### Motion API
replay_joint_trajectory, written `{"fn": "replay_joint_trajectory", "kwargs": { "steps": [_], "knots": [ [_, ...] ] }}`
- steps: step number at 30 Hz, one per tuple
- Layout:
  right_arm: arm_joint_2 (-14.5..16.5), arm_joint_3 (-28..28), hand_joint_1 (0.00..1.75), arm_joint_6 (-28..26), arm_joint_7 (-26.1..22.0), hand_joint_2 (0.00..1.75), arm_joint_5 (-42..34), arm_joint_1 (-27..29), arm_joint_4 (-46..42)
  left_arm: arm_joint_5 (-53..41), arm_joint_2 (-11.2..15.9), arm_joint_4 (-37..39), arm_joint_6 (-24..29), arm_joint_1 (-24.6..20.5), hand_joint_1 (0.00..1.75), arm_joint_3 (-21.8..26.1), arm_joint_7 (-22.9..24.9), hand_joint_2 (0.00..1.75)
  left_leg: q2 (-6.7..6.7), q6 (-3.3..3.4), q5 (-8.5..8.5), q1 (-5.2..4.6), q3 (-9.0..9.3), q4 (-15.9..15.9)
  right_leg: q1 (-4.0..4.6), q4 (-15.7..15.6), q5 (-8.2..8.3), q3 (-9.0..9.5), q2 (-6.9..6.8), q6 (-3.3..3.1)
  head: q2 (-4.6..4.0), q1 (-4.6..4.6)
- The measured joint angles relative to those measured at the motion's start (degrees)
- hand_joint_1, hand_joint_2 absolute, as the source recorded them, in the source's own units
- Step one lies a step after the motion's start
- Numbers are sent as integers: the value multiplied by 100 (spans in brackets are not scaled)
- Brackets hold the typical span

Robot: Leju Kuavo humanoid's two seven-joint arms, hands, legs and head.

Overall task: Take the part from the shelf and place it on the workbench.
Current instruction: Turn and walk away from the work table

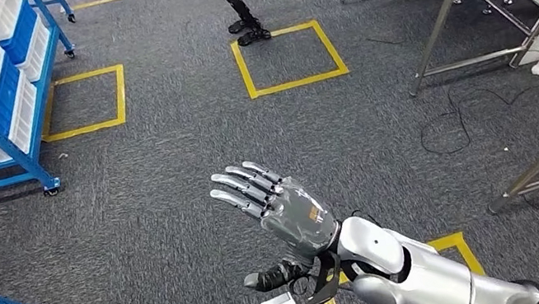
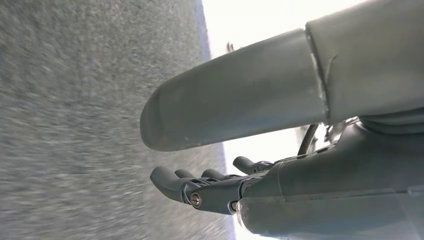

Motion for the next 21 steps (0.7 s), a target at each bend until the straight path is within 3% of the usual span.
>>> {"fn": "replay_joint_trajectory", "kwargs": {
  "steps": [2, 4, 5, 7, 9, 11, 13, 15, 17, 19, 20, 21],
  "knots": [
    [-147, -117, 0, -83, 22, 0, -10, 107, -86, 124, 14, 0, -32, 14, 0, 122, 45, 0, -122, 54, 17, 2, 0, -14, -25, 643, -358, -296, 370, 28, 0, 0],
    [-291, -286, 0, -82, 16, 0, 19, 272, -208, 225, 47, 0, -102, 19, 0, 249, 101, 0, -280, 76, 20, -14, -9, -6, -22, 1331, -593, -666, 462, 26, 0, 1],
    [-341, -358, 0, -61, 9, 0, 48, 342, -263, 245, 64, 0, -132, 25, 0, 299, 154, 0, -360, 78, 18, -21, -8, 0, -21, 1423, -549, -738, 472, 16, 0, 0],
    [-411, -462, 0, -7, -17, 0, 97, 426, -357, 253, 92, 0, -188, 40, 0, 366, 277, 0, -508, 74, 14, -29, 5, 15, -20, 1002, -189, -588, 518, -22, 0, -1],
    [-468, -526, 0, 43, -48, 0, 98, 447, -425, 294, 115, 0, -264, 45, 0, 429, 381, 0, -639, 52, 9, -29, -5, 36, -16, 249, 161, -270, 770, -65, 0, -1],
    [-539, -573, 0, 86, -54, 0, 73, 481, -476, 342, 138, 0, -335, 49, 0, 501, 430, 0, -758, -3, 16, -18, -43, 44, 6, -101, 267, -125, 907, -95, 0, -1],
    [-600, -623, 0, 118, -42, 0, 52, 553, -498, 342, 166, 0, -402, 68, 0, 549, 388, 0, -840, -72, 30, -7, -70, 33, 13, -134, 289, -112, 769, -140, 0, -1],
    [-633, -678, 0, 128, -32, 0, 29, 650, -502, 229, 186, 0, -458, 73, 0, 563, 251, 0, -619, -115, -80, -17, -149, 178, -2, -206, 320, -76, 624, -219, 0, -2],
    [-649, -747, 0, 131, -14, 0, 2, 790, -502, -55, 142, 0, -403, 4, 0, 492, 112, 0, -267, -146, -421, -23, -430, 750, 6, -247, 333, -59, 449, -277, 0, -3],
    [-650, -805, 0, 158, 9, 0, -2, 929, -501, -344, 5, 0, -208, -124, 0, 348, 98, 0, -143, -184, -735, -6, -784, 1485, 21, -244, 328, -69, 259, -291, 0, -3],
    [-645, -817, 0, 181, 19, 0, 4, 975, -502, -444, -73, 0, -100, -186, 0, 269, 142, 0, -122, -200, -757, 4, -858, 1656, 22, -242, 323, -72, 168, -288, 0, -4],
    [-637, -820, 0, 205, 28, 0, 10, 1001, -502, -513, -136, -1, -13, -240, 0, 201, 196, 0, -100, -211, -672, 13, -814, 1600, 20, -239, 317, -71, 86, -280, 0, -4]
  ]
}}
